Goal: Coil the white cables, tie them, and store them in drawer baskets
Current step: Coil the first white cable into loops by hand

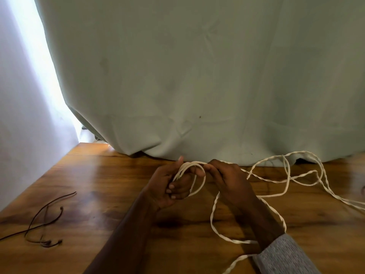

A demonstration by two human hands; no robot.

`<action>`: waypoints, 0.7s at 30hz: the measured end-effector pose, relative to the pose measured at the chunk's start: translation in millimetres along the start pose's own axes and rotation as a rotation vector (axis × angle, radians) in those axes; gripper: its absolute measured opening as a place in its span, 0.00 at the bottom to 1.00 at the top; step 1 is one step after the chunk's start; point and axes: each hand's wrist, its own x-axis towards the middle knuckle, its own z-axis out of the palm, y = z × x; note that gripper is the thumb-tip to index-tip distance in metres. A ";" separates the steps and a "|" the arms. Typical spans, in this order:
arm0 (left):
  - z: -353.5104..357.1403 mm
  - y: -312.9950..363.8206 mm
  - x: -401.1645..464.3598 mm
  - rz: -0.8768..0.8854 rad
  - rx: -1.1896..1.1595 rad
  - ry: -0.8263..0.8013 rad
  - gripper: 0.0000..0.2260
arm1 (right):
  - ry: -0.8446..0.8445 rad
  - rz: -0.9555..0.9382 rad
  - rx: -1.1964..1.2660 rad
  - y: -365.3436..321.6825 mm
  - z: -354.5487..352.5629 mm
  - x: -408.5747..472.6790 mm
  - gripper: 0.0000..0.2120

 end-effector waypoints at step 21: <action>-3.7 2.1 -1.5 0.417 -0.392 0.464 0.26 | -0.491 -0.004 -0.423 -34.2 19.9 2.5 0.20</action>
